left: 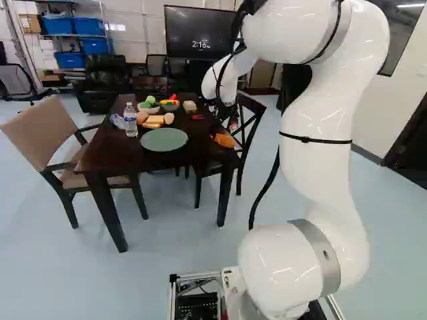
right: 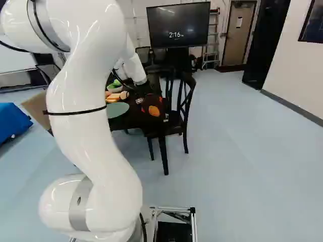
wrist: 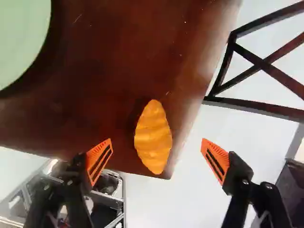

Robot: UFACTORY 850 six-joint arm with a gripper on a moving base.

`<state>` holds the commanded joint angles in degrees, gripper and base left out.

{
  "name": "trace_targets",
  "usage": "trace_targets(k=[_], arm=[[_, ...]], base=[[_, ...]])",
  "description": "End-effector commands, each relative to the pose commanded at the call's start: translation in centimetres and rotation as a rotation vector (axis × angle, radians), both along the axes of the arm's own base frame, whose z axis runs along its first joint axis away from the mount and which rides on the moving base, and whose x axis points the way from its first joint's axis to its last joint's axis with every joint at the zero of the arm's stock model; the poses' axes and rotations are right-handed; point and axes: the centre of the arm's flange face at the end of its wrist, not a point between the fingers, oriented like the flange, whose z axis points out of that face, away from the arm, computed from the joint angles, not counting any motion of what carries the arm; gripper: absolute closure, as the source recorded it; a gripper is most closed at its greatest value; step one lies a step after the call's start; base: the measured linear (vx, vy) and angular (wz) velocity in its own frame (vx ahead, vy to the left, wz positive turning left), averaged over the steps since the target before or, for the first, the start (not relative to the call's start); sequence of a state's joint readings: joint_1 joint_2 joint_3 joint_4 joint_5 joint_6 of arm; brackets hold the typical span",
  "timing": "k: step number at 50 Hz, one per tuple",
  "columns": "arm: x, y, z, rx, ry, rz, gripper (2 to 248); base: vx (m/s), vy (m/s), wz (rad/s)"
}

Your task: Move the croissant to the empty plate

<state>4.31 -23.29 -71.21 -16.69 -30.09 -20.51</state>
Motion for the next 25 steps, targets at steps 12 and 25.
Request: trace_targets(k=[12, 25], arm=[[0.0, 0.0, 0.0, 0.0, 0.0, 0.0, 3], [0.3, 0.0, -1.0, -0.001, 0.016, 0.0, 3]], base=[[0.0, 0.0, 0.0], [0.0, 0.0, 0.0]])
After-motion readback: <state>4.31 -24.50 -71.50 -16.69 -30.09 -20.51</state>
